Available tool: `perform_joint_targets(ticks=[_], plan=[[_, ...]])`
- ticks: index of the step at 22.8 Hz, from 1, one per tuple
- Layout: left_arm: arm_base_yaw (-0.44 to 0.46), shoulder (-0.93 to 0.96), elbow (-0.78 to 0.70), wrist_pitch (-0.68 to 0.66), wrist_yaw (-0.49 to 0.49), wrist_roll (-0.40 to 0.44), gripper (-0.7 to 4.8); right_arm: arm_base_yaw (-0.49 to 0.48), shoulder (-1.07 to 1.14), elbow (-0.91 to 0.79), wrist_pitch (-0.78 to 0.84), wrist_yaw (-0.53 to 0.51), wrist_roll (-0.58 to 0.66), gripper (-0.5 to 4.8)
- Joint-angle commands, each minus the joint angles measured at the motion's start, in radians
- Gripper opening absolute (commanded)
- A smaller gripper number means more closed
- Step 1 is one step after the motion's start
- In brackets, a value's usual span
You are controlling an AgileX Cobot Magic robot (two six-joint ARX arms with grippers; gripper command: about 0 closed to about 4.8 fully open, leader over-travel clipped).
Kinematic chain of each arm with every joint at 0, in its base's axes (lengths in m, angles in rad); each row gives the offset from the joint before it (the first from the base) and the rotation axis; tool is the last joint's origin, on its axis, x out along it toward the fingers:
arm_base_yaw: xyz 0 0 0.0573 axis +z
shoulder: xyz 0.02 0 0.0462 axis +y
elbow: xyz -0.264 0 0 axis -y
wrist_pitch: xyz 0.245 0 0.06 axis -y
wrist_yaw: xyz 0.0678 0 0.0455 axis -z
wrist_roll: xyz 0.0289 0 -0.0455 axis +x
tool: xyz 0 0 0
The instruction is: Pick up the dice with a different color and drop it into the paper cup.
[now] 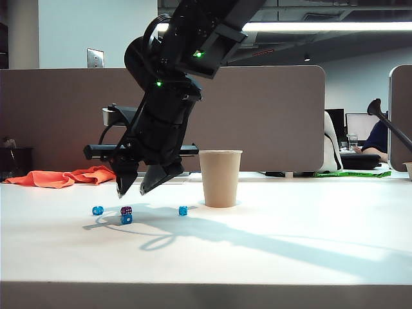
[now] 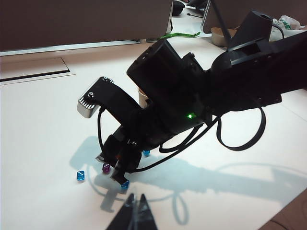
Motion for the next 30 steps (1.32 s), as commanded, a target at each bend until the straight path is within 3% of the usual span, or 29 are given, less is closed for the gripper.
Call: perform_joint_targets(ticks=[1,22,26,30], plan=[[-0.001,0.000,0.005,0.016,0.006,-0.004,-0.06,0.010,-0.001,0.003,-0.003,-0.003,-0.002,1.94],[-0.001,-0.001,0.005,0.016,0.006,-0.003,-0.06,0.036,0.026,0.003,0.003,0.000,-0.002,1.93],[-0.001,-0.001,0.005,0.016,0.006,-0.004,-0.06,0.036,0.026,0.003,-0.002,0.000,-0.002,1.59],[-0.001,-0.001,0.005,0.016,0.006,-0.004,-0.06,0.036,0.026,0.003,-0.003,0.000,-0.002,1.56]])
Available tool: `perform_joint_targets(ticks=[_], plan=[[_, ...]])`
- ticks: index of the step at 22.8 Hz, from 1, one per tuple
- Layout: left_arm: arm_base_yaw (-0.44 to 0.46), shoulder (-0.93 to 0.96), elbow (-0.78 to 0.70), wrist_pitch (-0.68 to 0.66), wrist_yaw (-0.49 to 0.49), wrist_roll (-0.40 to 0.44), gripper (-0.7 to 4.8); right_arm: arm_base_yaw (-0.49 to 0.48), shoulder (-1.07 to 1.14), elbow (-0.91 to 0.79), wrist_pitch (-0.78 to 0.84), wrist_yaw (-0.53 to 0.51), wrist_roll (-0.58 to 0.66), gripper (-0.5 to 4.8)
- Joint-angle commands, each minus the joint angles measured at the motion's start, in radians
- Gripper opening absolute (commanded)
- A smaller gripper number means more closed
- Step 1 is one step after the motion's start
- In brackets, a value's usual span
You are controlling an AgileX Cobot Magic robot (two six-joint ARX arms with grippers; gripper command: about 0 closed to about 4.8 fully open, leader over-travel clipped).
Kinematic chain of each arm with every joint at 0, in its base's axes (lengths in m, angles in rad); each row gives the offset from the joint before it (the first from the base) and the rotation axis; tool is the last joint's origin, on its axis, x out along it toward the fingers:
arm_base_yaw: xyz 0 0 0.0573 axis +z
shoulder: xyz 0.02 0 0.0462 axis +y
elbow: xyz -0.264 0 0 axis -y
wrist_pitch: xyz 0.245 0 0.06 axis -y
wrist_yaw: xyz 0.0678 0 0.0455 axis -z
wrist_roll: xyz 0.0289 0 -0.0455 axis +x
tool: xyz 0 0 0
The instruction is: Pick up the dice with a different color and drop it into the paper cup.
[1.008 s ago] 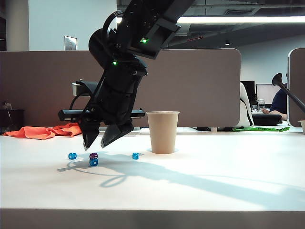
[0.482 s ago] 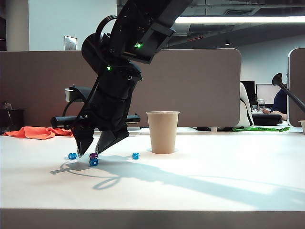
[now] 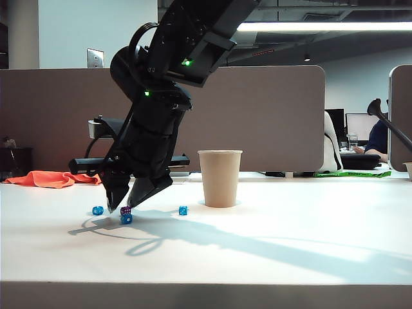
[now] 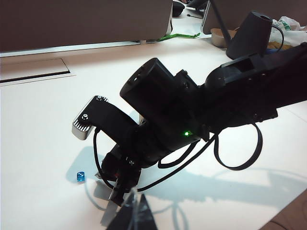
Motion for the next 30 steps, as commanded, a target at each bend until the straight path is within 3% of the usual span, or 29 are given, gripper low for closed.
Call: perform_joint_targets(ticks=[1,18,21,30], plan=[[-0.001,0.000,0.005,0.013,0.006,-0.004,-0.06,0.002,-0.003,0.003,0.008,0.004,-0.002,1.56],[-0.001,0.000,0.005,0.013,0.006,-0.004,-0.06,0.002,0.010,0.003,0.004,0.004,-0.002,1.56],[-0.001,0.000,0.005,0.013,0.006,-0.004,-0.06,0.002,0.010,0.003,0.001,0.004,-0.002,1.12],[-0.001,0.000,0.005,0.013,0.006,-0.004,-0.06,0.000,0.010,0.003,0.028,0.005,-0.002,1.12]])
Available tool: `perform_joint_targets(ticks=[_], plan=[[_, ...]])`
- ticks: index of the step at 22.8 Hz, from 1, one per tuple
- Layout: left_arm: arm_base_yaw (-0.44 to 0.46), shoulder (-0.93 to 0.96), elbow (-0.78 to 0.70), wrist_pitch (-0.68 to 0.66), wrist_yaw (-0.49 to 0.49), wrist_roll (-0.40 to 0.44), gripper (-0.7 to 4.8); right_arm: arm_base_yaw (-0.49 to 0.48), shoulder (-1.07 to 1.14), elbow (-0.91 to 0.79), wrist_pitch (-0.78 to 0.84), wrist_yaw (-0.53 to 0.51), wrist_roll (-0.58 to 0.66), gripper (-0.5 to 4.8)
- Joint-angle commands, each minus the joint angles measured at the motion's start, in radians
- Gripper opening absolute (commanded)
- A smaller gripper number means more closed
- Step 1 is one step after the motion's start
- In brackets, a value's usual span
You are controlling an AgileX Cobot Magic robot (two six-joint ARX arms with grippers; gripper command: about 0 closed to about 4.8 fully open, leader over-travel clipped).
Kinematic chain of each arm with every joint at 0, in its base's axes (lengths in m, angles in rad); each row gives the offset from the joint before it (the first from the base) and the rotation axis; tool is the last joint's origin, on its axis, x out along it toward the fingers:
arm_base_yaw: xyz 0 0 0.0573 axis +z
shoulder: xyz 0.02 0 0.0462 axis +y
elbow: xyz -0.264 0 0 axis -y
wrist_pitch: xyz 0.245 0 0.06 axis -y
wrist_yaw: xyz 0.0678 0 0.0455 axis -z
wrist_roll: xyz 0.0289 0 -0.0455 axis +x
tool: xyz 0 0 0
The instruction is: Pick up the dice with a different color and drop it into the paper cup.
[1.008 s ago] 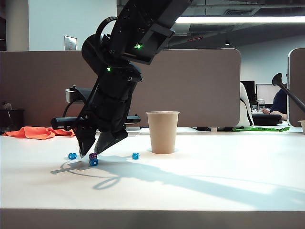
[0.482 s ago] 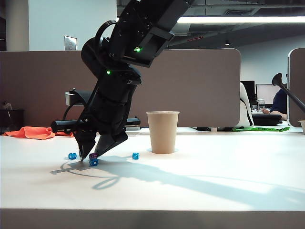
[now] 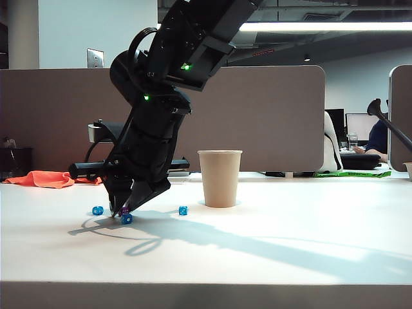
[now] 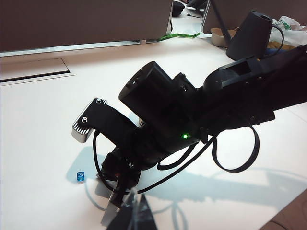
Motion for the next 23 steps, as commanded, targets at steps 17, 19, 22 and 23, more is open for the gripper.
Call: perform_joint_targets(ticks=[17,19,22,23], plan=[[-0.001,-0.001,0.005,0.013,0.006,-0.003,-0.06,-0.002,-0.003,0.011,0.050,0.004,-0.002,1.17],[-0.001,-0.001,0.005,0.013,0.006,-0.003,-0.06,-0.002,-0.002,0.011,0.044,0.004,-0.002,1.17],[-0.001,-0.001,0.005,0.013,0.006,-0.003,-0.06,-0.002,-0.002,0.011,0.041,0.004,-0.002,1.22],[-0.001,-0.001,0.005,0.013,0.006,-0.003,-0.06,-0.002,-0.002,0.011,0.040,0.004,-0.002,1.82]])
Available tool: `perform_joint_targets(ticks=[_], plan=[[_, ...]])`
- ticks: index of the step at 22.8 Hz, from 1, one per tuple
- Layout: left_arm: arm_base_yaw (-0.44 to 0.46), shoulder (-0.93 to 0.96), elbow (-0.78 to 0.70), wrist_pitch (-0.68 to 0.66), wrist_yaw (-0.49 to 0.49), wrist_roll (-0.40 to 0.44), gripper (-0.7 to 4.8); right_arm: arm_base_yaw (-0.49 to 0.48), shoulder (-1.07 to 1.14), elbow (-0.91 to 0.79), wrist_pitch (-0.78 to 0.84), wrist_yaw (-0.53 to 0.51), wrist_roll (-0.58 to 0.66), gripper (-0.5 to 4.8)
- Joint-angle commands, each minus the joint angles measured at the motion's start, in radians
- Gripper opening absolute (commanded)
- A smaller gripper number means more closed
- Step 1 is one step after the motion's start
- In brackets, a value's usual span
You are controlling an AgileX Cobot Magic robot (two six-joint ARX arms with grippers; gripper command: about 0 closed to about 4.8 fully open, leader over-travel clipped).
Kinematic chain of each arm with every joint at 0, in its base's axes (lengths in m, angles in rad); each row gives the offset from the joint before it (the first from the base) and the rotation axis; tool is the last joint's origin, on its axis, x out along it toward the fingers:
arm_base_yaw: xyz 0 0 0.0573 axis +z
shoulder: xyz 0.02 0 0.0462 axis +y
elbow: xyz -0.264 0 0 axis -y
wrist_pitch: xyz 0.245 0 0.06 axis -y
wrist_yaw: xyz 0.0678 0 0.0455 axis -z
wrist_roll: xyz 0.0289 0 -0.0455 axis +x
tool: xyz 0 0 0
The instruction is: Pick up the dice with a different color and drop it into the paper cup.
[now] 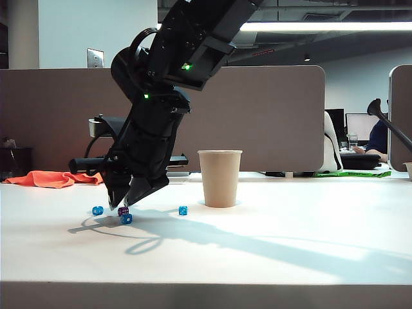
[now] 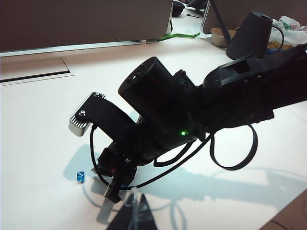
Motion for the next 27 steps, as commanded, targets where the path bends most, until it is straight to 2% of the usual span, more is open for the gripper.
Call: perform_joint_targets(ticks=[1,27], plan=[[-0.001,-0.001,0.005,0.013,0.006,-0.003,-0.06,0.002,-0.003,0.005,-0.001,0.000,-0.002,1.98],[-0.001,-0.001,0.005,0.013,0.007,-0.004,-0.06,0.002,-0.003,0.005,0.024,0.000,-0.002,1.98]])
